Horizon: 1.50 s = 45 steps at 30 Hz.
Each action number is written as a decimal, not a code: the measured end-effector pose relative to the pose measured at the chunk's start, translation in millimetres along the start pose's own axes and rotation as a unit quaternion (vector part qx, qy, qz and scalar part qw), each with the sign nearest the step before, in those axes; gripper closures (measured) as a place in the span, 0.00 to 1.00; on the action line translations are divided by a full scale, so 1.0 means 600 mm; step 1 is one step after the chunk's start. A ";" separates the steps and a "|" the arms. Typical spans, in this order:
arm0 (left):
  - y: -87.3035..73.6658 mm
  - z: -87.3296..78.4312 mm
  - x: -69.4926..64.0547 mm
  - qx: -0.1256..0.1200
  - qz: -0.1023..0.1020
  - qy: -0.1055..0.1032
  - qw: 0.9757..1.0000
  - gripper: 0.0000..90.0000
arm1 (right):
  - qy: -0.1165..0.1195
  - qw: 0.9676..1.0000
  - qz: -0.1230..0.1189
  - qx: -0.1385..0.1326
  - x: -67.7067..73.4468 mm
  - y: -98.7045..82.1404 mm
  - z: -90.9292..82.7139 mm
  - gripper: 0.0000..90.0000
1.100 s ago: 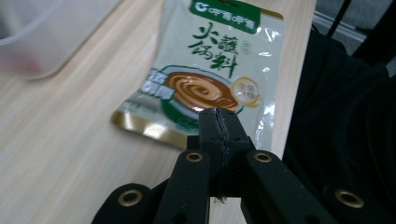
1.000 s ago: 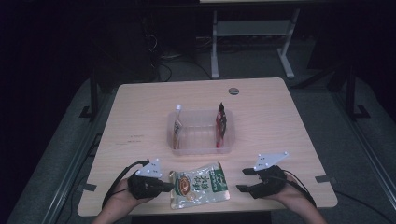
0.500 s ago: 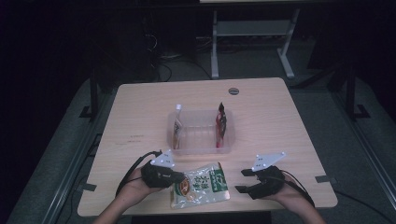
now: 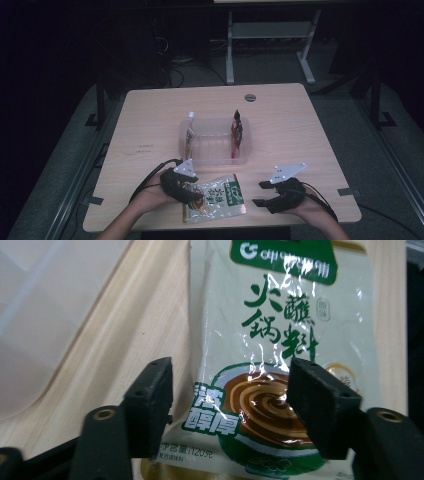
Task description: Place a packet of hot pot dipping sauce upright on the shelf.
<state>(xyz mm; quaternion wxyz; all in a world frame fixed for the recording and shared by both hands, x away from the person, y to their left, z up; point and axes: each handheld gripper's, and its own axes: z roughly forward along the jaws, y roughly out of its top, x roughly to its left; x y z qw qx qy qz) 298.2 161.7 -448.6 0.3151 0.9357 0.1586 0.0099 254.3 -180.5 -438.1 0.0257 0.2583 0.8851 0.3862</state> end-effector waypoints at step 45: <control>-0.014 -0.016 0.002 -0.040 -0.033 -0.036 0.998 1.00 | 0.001 1.000 0.001 -0.014 -0.004 -0.001 -0.006 0.39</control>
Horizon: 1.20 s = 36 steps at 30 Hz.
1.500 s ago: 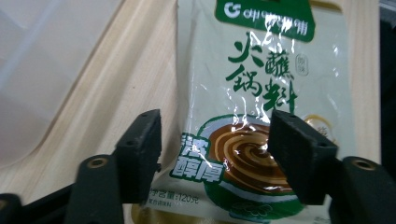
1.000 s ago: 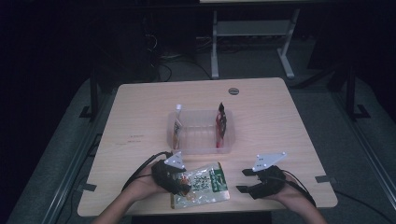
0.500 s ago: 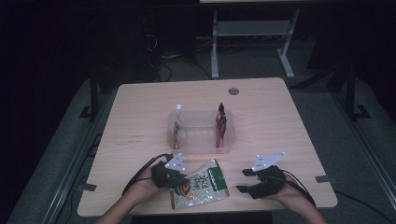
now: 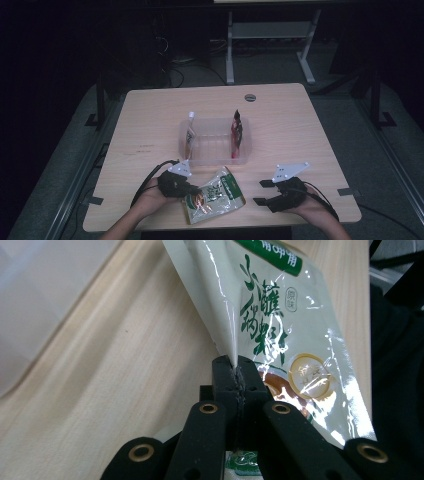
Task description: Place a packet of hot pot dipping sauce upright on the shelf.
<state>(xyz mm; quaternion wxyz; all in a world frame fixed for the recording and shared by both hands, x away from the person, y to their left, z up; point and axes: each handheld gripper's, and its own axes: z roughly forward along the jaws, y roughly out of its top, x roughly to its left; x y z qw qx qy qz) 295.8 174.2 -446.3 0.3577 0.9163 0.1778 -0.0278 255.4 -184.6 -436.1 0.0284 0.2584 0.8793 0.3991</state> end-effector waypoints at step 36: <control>0.003 -0.105 -0.007 -0.094 0.028 -0.008 0.995 1.00 | 0.129 0.987 0.011 -0.092 -0.025 0.149 0.052 0.28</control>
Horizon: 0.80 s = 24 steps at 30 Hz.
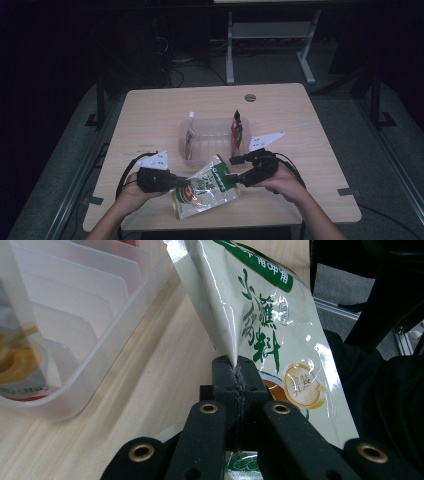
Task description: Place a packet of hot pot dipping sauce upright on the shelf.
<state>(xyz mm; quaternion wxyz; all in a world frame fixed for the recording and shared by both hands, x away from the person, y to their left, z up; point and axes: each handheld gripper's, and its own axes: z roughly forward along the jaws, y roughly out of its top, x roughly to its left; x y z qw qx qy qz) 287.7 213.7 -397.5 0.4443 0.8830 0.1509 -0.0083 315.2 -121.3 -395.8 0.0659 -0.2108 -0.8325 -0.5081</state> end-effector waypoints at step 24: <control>0.006 -0.005 0.002 -0.015 0.008 0.010 1.000 1.00 | 0.058 0.998 0.014 0.005 0.003 -0.011 0.026 0.64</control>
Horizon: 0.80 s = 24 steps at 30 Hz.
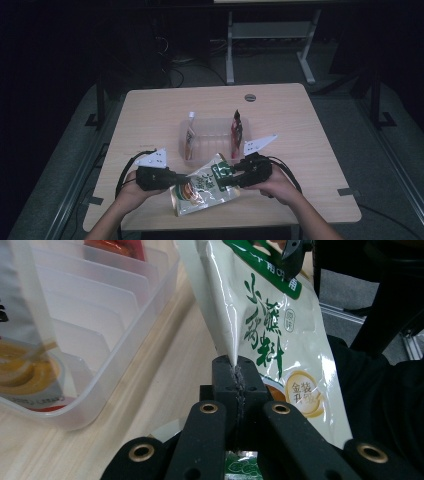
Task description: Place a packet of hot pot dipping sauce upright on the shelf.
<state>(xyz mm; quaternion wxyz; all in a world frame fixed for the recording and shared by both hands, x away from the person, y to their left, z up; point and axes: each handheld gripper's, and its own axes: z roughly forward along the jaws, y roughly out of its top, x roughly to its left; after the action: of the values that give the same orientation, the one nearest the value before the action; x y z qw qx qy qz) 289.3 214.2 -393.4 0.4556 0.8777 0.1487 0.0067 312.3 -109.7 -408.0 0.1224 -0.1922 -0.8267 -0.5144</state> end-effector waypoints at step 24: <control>0.006 0.005 0.004 -0.021 0.020 0.019 0.999 0.99 | 0.018 0.999 -0.033 -0.018 0.012 0.002 -0.007 1.00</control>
<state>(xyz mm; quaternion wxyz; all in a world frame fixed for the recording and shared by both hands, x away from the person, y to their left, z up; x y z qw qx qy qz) 293.3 210.6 -392.4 0.4712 0.8702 0.1391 0.0355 306.4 -111.5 -402.0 0.1166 -0.1576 -0.8208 -0.5365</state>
